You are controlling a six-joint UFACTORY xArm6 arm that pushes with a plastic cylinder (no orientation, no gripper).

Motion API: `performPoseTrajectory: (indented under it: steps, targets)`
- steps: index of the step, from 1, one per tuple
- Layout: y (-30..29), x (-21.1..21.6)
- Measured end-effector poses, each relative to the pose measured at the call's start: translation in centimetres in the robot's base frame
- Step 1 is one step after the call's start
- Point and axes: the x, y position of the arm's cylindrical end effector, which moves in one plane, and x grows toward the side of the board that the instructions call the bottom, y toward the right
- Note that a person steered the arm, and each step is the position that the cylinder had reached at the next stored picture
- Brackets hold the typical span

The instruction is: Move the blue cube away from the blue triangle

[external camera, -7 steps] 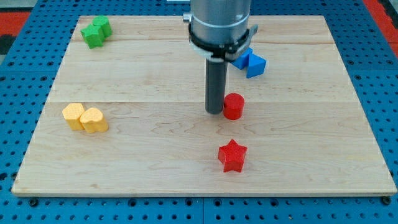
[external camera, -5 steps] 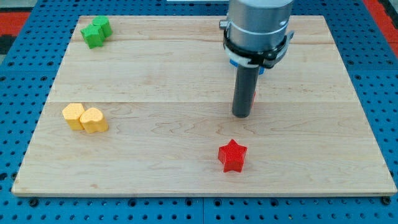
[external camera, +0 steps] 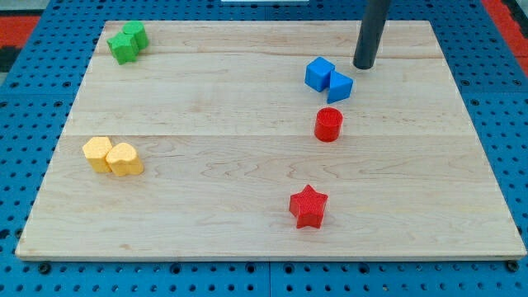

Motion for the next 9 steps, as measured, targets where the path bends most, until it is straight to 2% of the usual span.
performPoseTrajectory:
  steps: [1,3,4,5,6,7,8,9]
  targets:
    - [-4.2,1.9]
    - [-16.4,3.2]
    - [-15.9,8.1]
    - [-21.2,3.4]
    - [-21.9,1.8]
    - [-27.1,3.7]
    - [-26.4,10.7]
    - [-25.2,8.6]
